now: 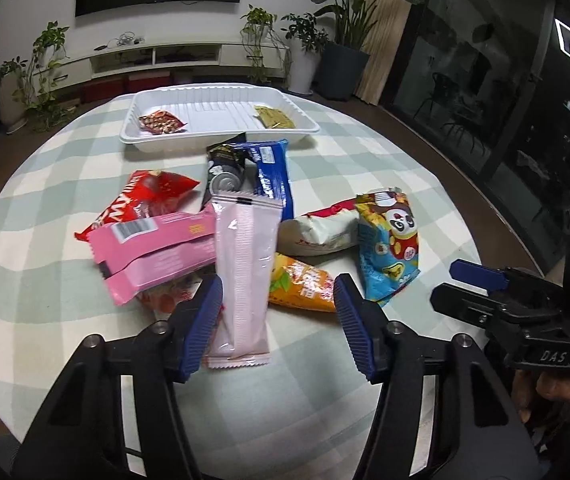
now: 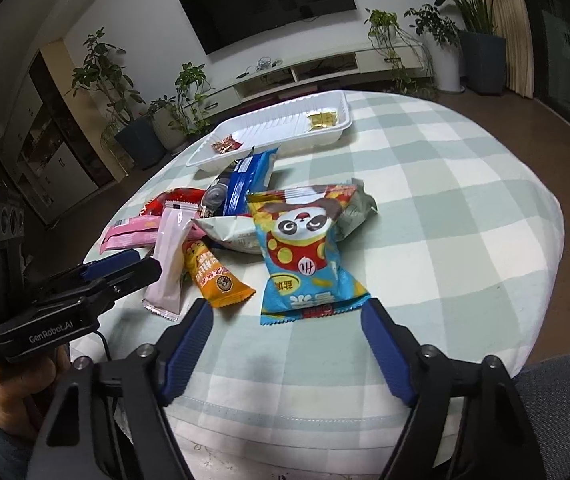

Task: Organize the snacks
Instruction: 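Grasp the pale pink bar with the left tool while the right tool grasps the panda bag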

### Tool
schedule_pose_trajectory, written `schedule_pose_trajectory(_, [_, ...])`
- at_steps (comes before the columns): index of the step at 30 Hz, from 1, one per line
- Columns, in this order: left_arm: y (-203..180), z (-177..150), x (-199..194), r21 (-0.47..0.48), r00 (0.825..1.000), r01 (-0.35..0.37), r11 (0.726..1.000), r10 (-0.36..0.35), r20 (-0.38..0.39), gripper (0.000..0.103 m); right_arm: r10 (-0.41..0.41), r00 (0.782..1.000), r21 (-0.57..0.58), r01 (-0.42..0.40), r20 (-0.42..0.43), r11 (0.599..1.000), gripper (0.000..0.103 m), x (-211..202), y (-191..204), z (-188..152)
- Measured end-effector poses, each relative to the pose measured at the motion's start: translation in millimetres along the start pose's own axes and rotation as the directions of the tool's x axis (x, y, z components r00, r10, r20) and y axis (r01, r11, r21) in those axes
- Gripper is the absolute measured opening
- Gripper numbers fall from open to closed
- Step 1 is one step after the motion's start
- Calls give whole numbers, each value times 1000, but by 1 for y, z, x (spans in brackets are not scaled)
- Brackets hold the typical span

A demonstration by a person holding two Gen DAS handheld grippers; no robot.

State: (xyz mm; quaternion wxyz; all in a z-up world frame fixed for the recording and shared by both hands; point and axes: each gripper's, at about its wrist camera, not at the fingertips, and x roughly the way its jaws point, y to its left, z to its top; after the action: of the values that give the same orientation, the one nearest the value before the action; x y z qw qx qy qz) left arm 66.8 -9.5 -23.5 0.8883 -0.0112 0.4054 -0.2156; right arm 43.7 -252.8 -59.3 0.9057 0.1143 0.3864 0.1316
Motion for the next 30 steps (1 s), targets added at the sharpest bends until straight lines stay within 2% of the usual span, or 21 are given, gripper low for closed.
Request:
schedule_pose_trajectory(5, [5, 4, 9, -21, 999, -26, 999, 25, -36, 56, 5, 1000, -6, -5, -7, 1000, 72, 0, 2, -1])
schedule_pose_trajectory(10, [14, 7, 23, -21, 996, -43, 999, 41, -77, 56, 3, 1000, -6, -3, -5, 1000, 71, 0, 3, -1])
schedule_pose_trajectory(11, [15, 7, 25, -19, 996, -39, 999, 37, -83, 55, 3, 1000, -7, -3, -6, 1000, 71, 0, 3, -1])
schedule_pose_trajectory(13, [15, 8, 30, -9, 995, -20, 1000, 19, -103, 42, 2, 1000, -11, -2, -6, 1000, 71, 1, 4, -1])
schedule_pose_trajectory(23, [9, 5, 49, 22, 985, -21, 1000, 24, -171, 41, -1, 1000, -12, 0, -9, 1000, 70, 1, 4, -1])
schedule_pose_trajectory(24, [9, 4, 50, 28, 985, -23, 999, 28, -173, 39, -1, 1000, -12, 1, -10, 1000, 70, 1, 3, -1])
schedule_pose_trajectory(25, [9, 3, 49, 32, 984, -25, 999, 30, -173, 31, -2, 1000, -11, 2, -11, 1000, 70, 2, 3, -1])
schedule_pose_trajectory(30, [11, -1, 46, 18, 986, -12, 1000, 15, -165, 26, -7, 1000, -12, 7, -15, 1000, 70, 3, 2, 0])
